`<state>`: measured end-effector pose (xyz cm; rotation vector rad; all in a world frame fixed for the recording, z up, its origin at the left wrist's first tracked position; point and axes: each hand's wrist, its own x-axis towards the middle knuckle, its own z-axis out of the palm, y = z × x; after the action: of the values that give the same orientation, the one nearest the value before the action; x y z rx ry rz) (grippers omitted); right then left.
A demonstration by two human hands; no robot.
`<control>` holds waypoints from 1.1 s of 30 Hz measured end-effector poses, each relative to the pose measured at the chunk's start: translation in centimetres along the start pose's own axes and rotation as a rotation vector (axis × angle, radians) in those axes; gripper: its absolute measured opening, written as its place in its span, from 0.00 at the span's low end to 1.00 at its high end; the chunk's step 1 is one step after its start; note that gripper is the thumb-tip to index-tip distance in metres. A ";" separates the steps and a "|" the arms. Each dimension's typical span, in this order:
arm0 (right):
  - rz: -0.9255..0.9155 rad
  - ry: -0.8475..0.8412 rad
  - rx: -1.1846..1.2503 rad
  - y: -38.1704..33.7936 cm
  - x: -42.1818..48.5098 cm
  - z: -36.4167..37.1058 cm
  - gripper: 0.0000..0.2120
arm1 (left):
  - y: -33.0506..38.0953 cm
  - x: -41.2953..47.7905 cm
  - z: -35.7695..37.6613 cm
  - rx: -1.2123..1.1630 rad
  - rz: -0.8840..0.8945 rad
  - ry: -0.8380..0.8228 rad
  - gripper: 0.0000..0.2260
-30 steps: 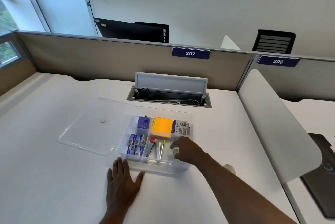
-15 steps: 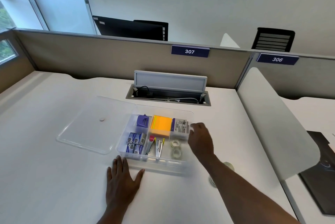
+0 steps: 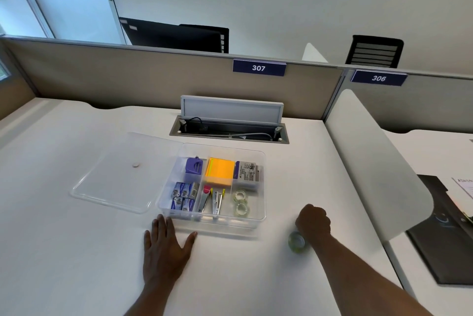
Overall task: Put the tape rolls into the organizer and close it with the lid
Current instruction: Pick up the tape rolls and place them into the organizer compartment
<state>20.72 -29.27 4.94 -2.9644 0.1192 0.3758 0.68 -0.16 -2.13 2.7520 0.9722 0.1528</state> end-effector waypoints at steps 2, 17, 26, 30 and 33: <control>-0.025 0.019 0.024 -0.4 0.0 -0.1 0.06 | 0.0 0.0 0.0 0.000 -0.002 -0.002 0.42; -0.739 -0.041 0.206 -11.1 -0.2 -2.9 0.21 | 0.1 0.0 -0.2 -0.025 -0.005 -0.003 0.42; -0.838 -0.025 -0.082 -11.6 -0.2 -1.0 0.18 | 0.1 0.0 -0.1 -0.020 -0.002 0.005 0.43; -0.854 -0.011 -0.141 -11.7 -0.1 -0.8 0.17 | 0.1 -0.1 -0.2 -0.010 -0.003 0.011 0.43; -0.865 0.012 -0.139 -11.7 -0.1 -0.5 0.16 | 0.1 0.0 -0.1 -0.013 -0.005 0.012 0.43</control>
<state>21.88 -17.86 7.06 -2.7869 -1.1729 0.2395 0.71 -0.25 -2.00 2.7396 0.9775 0.1738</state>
